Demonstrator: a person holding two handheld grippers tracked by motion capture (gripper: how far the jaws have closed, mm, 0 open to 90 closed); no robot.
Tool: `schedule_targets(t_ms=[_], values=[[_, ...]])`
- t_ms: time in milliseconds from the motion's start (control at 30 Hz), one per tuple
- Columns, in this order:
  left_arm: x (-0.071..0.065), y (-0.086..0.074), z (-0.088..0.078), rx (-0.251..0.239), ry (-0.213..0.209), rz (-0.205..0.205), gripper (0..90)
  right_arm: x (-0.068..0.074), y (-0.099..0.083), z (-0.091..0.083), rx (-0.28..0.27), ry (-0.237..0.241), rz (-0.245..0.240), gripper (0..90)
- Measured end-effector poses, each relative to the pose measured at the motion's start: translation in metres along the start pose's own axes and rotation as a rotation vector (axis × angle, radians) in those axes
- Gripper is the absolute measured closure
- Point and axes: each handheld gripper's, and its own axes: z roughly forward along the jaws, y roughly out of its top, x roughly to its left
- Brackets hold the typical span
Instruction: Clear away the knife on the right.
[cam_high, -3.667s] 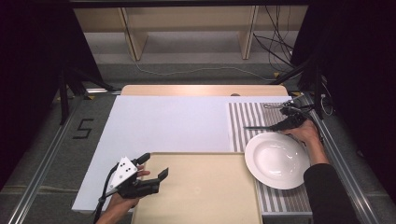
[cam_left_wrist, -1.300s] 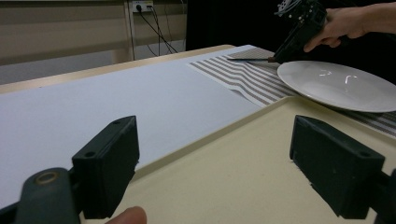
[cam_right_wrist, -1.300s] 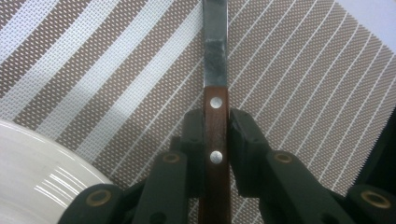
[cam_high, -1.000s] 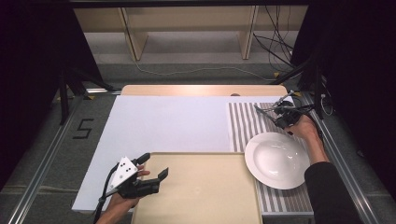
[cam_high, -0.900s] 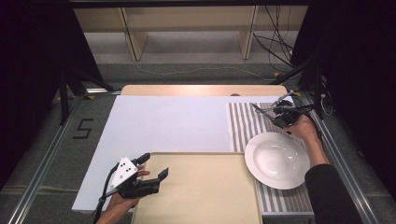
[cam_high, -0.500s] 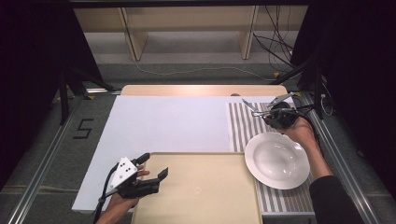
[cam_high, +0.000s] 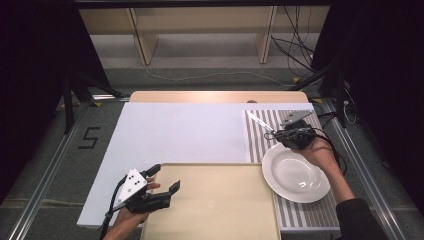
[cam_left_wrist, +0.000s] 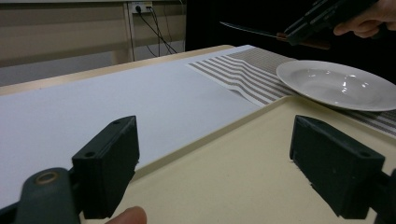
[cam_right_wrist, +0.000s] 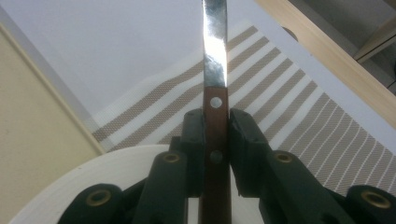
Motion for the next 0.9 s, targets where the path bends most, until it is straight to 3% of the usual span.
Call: schedule_targets(t_ms=[300, 900], values=[[0.0, 0.0, 0.0, 0.0, 0.002, 0.002, 15.7, 0.023, -0.005, -0.003, -0.002, 0.028, -0.033, 77.5], [0.0, 0.0, 0.0, -0.002, 0.003, 0.001, 15.7, 0.066, -0.019, -0.021, -0.027, 0.104, -0.039, 77.5]])
